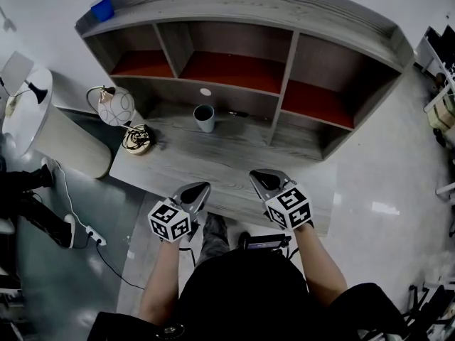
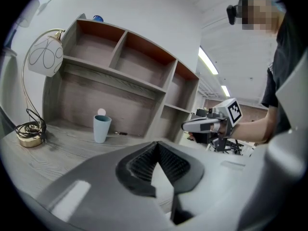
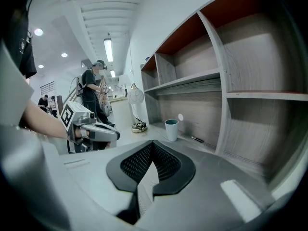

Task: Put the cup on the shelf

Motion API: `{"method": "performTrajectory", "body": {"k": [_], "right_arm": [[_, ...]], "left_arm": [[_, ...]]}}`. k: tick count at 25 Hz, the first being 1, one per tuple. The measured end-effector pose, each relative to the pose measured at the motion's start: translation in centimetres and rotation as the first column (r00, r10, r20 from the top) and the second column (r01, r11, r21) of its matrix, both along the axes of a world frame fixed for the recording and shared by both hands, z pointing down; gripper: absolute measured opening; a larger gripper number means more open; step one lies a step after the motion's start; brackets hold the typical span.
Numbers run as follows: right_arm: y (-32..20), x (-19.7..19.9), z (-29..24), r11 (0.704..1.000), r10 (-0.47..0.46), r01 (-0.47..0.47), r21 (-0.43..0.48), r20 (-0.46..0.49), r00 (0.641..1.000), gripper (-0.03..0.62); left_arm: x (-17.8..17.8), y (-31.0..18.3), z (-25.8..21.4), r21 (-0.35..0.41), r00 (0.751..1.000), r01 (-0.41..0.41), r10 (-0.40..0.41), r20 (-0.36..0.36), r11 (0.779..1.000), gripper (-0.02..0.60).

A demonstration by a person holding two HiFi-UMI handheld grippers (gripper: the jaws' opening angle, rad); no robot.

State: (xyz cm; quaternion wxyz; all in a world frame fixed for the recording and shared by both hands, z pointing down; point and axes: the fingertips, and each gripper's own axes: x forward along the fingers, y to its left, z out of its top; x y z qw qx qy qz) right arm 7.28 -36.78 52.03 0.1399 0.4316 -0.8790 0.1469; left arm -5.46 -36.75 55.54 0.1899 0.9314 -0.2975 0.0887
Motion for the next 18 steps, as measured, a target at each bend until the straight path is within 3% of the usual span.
{"method": "performTrajectory", "body": {"k": [18], "right_arm": [[0.4,-1.0,-0.2,1.000,-0.015,0.015,0.009,-0.004,1.000,0.012]], "left_arm": [[-1.2,0.3,0.0,0.006,1.000,0.024,-0.023,-0.004,1.000,0.000]]}}
